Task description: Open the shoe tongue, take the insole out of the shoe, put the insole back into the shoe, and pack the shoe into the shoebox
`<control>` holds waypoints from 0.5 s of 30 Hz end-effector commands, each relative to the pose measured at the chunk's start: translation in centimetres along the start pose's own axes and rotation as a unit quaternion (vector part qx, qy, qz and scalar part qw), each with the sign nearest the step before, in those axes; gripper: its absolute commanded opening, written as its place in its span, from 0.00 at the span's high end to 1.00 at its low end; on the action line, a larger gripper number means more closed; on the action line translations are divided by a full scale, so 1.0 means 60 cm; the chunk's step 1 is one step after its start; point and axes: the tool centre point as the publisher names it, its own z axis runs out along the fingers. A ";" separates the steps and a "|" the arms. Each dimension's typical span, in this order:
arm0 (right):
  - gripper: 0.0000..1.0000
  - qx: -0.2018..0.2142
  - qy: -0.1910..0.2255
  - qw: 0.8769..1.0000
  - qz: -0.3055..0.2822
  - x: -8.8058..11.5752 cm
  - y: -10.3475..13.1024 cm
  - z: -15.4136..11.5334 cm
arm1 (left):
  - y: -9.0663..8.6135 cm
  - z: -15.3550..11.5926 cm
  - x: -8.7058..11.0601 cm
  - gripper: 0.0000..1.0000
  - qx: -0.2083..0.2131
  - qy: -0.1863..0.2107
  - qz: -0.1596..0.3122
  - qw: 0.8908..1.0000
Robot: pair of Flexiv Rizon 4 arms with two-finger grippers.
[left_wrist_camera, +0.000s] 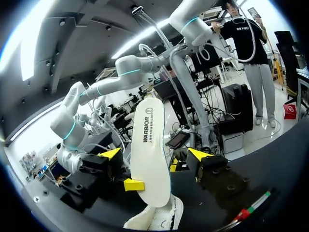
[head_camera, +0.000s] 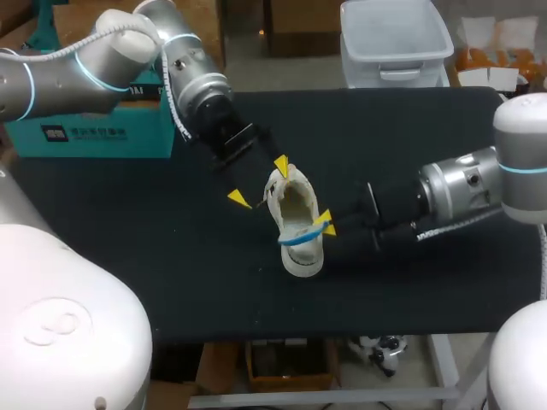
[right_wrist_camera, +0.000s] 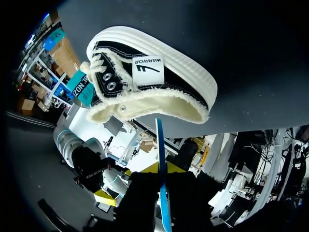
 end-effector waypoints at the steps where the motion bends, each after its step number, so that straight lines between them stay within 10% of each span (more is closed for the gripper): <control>1: 1.00 0.003 0.001 1.000 0.001 -0.006 0.001 -0.004 | -0.016 -0.031 0.003 0.00 -0.036 0.004 -0.012 0.999; 15: 1.00 0.004 -0.018 1.000 -0.008 -0.012 0.012 0.002 | -0.023 -0.121 0.007 0.00 -0.111 0.058 -0.058 0.990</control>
